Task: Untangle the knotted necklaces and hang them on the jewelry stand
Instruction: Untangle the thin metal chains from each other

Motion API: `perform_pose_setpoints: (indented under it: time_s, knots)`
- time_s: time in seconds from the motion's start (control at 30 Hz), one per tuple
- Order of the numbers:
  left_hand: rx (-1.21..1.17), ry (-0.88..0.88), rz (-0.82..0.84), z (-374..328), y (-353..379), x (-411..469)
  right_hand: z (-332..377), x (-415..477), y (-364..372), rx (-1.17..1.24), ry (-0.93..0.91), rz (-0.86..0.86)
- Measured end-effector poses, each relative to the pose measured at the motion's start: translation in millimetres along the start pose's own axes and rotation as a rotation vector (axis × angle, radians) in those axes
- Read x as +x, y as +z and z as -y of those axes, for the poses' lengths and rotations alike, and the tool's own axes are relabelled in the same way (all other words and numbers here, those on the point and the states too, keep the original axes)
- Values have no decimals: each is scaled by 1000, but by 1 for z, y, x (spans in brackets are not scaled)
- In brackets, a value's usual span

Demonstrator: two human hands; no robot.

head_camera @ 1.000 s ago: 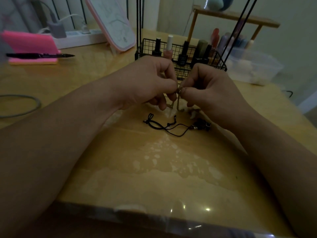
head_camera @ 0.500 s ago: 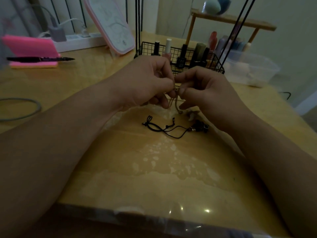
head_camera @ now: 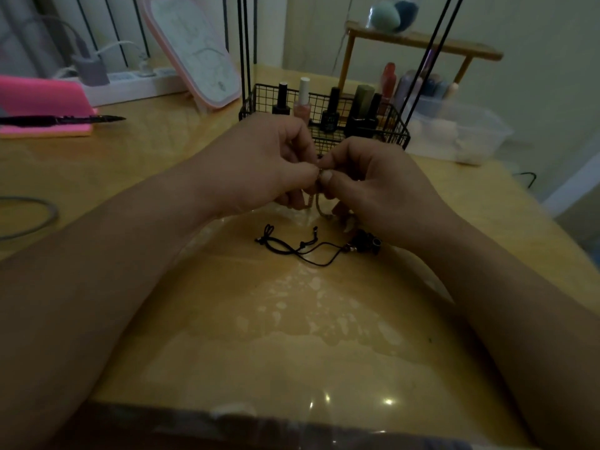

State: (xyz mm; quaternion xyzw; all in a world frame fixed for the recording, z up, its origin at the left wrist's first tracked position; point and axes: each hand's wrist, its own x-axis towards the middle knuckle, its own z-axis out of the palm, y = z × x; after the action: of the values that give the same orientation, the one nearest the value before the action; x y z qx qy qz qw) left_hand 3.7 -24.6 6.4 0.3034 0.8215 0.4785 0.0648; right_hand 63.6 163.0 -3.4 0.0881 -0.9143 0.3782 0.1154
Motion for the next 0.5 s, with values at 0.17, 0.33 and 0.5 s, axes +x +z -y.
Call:
perform_pose_setpoints:
  time_s: [0.17, 0.33, 0.5]
  knots:
    - [153, 59, -13, -4, -3, -2, -2, 1, -1, -101, -49, -34]
    - [189, 69, 9, -3, -3, -2, -4, 1, -3, -100, -83, -52]
    - [171, 45, 32, -4, -6, -2, -6, 1, -3, -66, -94, -70]
